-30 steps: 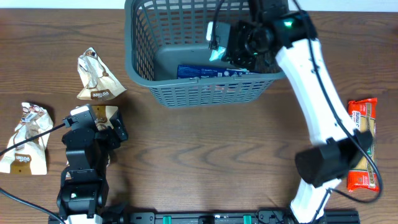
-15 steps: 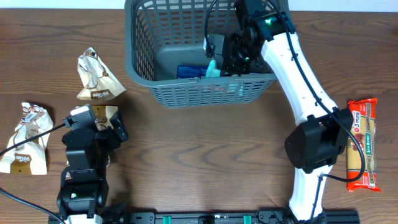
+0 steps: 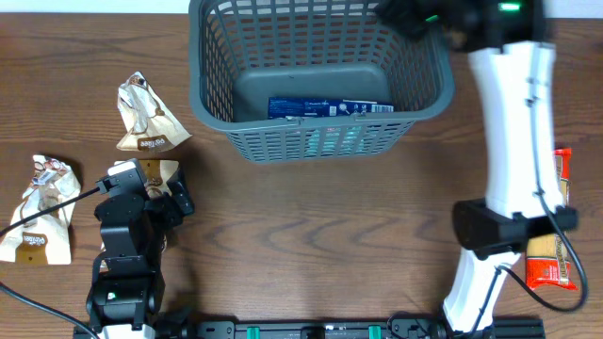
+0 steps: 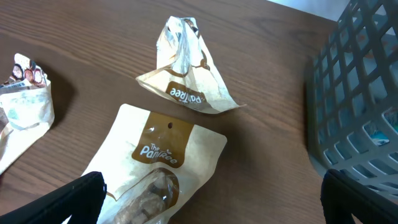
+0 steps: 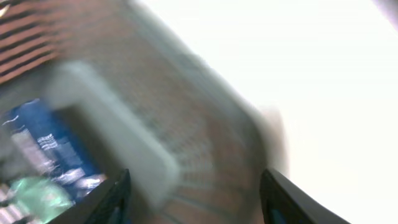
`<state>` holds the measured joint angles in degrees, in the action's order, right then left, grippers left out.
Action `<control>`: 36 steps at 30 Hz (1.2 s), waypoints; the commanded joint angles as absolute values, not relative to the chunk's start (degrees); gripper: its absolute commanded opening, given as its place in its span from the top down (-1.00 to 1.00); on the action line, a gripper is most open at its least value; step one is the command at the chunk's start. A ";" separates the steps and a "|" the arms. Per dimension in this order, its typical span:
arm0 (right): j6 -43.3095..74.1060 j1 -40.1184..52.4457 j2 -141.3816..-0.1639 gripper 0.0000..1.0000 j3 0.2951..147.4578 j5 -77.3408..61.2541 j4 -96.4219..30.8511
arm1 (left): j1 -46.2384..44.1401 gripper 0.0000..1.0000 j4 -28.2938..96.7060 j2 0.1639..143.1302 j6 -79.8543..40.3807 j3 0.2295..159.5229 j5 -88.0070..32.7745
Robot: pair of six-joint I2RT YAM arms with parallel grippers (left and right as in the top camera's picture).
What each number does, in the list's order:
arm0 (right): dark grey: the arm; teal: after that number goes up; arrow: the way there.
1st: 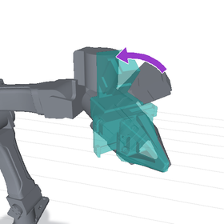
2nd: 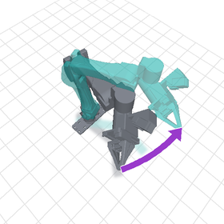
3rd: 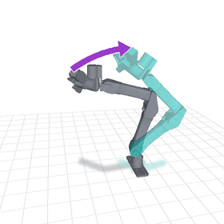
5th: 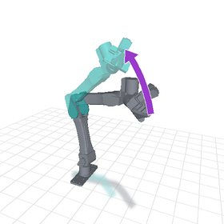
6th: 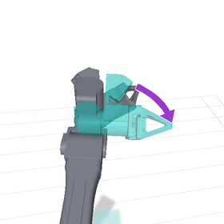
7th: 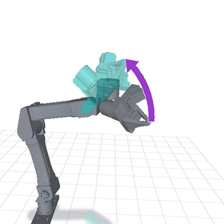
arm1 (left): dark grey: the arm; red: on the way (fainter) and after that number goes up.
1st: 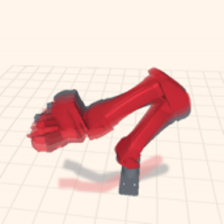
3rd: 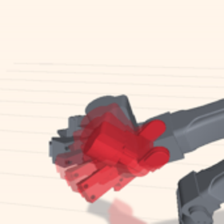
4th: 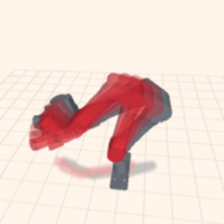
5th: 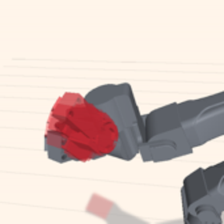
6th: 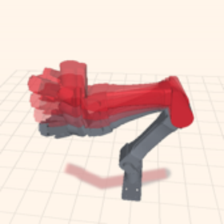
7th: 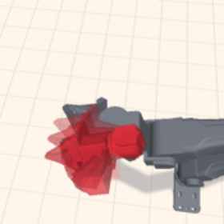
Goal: Pack container
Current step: 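Carry the green packet into the basket and release it, then move the right gripper to the spaghetti package and grasp it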
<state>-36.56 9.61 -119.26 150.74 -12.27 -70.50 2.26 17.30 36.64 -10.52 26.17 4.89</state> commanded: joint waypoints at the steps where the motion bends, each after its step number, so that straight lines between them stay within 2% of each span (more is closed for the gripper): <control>1: -20.08 0.49 -115.68 -0.14 156.77 -6.31 -73.12 | 2.55 -0.97 17.34 36.60 -10.85 27.77 4.91; 7: -3.99 -16.34 -115.11 -0.18 157.12 -1.54 -85.73 | 2.55 -0.97 17.34 36.60 -10.85 27.77 4.91; 11: 0.40 -25.08 -115.13 -0.22 157.03 -2.02 -93.73 | 2.55 -0.97 17.30 36.60 -10.85 27.77 4.91; 14: -0.08 -28.60 -115.13 -0.33 157.03 -2.15 -96.20 | 2.55 -0.97 17.30 36.60 -10.85 27.77 4.91; 22: -0.95 -30.39 -115.04 -0.31 151.65 -2.79 -97.32 | 2.57 -0.97 17.28 36.62 -10.85 27.77 4.93; 29: -2.44 -30.37 -115.04 -0.07 133.19 -2.79 -97.25 | 2.55 -0.97 17.28 36.62 -10.85 27.77 4.93; 36: -2.39 -30.39 -113.86 -0.02 119.24 -2.85 -97.30 | 2.55 -0.97 17.30 36.62 -10.85 27.77 4.91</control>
<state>-2.11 -30.15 -115.13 123.24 -2.70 -97.08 2.26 17.34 36.64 -10.52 26.17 4.89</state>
